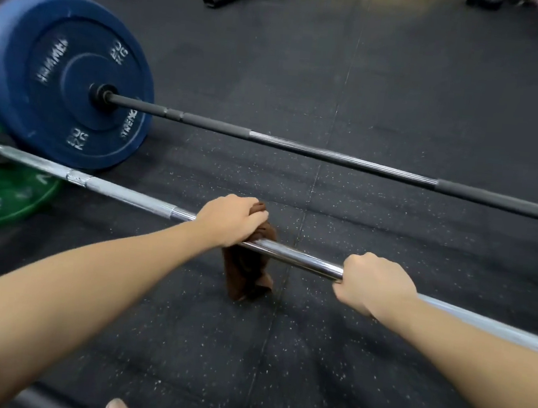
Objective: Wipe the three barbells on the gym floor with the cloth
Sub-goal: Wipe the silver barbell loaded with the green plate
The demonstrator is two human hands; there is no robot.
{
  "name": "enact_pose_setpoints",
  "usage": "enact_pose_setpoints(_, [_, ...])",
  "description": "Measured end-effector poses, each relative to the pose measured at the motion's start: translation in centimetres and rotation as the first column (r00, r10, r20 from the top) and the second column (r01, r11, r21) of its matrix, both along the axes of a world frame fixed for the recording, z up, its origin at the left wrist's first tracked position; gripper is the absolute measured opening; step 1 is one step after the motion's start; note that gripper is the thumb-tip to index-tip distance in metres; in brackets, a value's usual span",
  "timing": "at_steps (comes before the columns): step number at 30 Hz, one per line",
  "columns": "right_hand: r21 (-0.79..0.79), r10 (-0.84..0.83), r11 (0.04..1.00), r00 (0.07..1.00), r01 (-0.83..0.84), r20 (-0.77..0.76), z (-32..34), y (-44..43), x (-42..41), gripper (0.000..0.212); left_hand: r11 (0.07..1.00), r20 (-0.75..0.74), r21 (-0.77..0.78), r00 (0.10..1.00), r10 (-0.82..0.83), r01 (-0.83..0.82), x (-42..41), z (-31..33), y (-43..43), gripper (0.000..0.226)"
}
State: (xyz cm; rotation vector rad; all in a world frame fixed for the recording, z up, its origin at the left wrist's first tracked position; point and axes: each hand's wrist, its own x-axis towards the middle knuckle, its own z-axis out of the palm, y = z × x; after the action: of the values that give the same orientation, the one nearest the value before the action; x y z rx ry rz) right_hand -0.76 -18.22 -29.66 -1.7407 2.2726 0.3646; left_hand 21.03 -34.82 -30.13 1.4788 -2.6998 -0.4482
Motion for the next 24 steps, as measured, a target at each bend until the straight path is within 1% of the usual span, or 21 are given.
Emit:
enact_pose_setpoints(3, [-0.013,0.006,1.000,1.000,-0.006,-0.013,-0.2,0.0,-0.2,0.022,0.999,0.018,-0.050,1.000,0.014,-0.013,0.4,0.1,0.1,0.034])
enact_pose_setpoints(8, [-0.027,0.015,1.000,0.999,-0.015,-0.028,-0.1,0.0,-0.2,0.021,0.969,0.059,-0.198,0.989,-0.137,0.147,-3.3,0.3,3.1,0.043])
enact_pose_setpoints(11, [-0.044,0.017,0.999,0.999,-0.019,-0.040,-0.2,0.0,0.0,0.022,0.959,0.059,-0.174,0.974,-0.217,0.225,-7.1,0.2,5.4,0.048])
enact_pose_setpoints(15, [-0.080,0.022,0.996,0.998,-0.026,-0.055,-0.3,0.1,0.1,0.028,0.968,-0.032,-0.112,0.973,-0.228,0.223,-9.3,-0.1,6.9,0.043])
enact_pose_setpoints(20, [-0.069,0.023,0.997,0.998,-0.027,-0.057,-0.2,0.1,0.2,0.028,0.956,-0.037,-0.113,0.961,-0.275,0.269,-5.7,0.1,4.7,0.039])
enact_pose_setpoints(24, [-0.040,0.016,0.999,0.998,-0.019,-0.065,-0.3,0.0,0.0,0.027,0.979,-0.003,-0.096,0.983,-0.181,0.180,-0.9,0.4,1.1,0.037])
